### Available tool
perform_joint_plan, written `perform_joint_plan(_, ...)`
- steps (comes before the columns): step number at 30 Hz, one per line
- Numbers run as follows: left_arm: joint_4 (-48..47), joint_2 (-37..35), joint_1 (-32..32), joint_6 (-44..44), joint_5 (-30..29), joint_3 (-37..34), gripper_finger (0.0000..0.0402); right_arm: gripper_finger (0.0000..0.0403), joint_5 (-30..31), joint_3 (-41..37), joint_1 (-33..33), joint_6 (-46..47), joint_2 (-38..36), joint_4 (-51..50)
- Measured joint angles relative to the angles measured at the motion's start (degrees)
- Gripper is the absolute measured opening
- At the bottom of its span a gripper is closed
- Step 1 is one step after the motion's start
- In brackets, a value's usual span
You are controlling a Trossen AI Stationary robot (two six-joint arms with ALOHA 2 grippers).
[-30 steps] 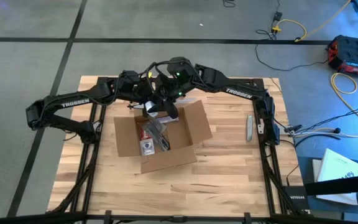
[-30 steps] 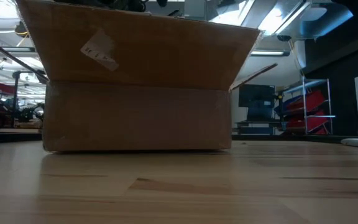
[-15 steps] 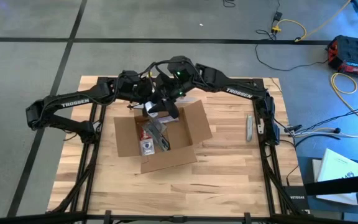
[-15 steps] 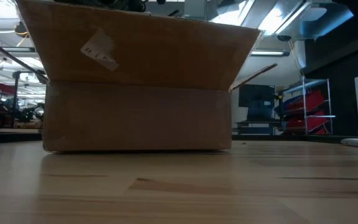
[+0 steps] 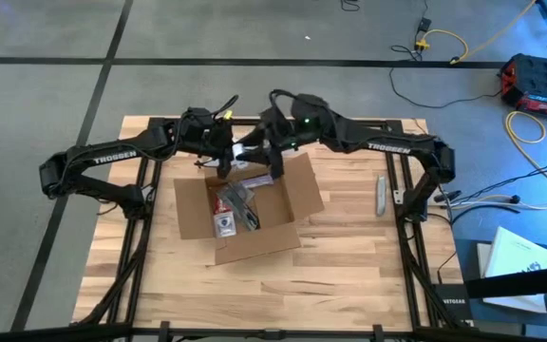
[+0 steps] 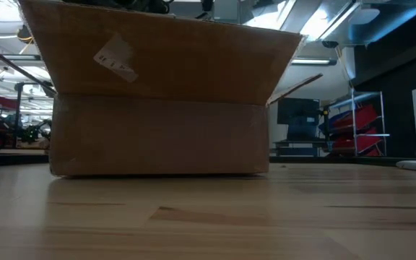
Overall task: Unpack boxes
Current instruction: Put the white adapter into the transparent zip bag
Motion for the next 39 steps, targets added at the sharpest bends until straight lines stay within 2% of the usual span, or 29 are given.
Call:
perform_joint_plan(7, -0.01, 0.00, 0.00, -0.84, 0.00, -0.02, 0.0000, 0.0187, 9.30, -2.39, 1.69, -2.18, 1.14, -1.11)
perform_joint_plan(24, 3.09, 0.00, -0.07, -4.58, 0.02, -0.02, 0.0000, 0.0185, 18.06, -2.52, 1.47, -6.35, 1.57, -4.89)
perform_joint_plan(30, 3.11, -0.04, -0.07, -5.53, 0.02, -0.02, 0.0000, 0.0184, 22.96, -2.52, 1.49, -8.00, 1.57, -8.35)
perform_joint_plan(39, 3.51, -0.20, -0.04, -4.52, 0.04, -0.02, 0.0000, 0.0181, 24.03, -1.58, 1.49, -7.96, 1.57, -7.19)
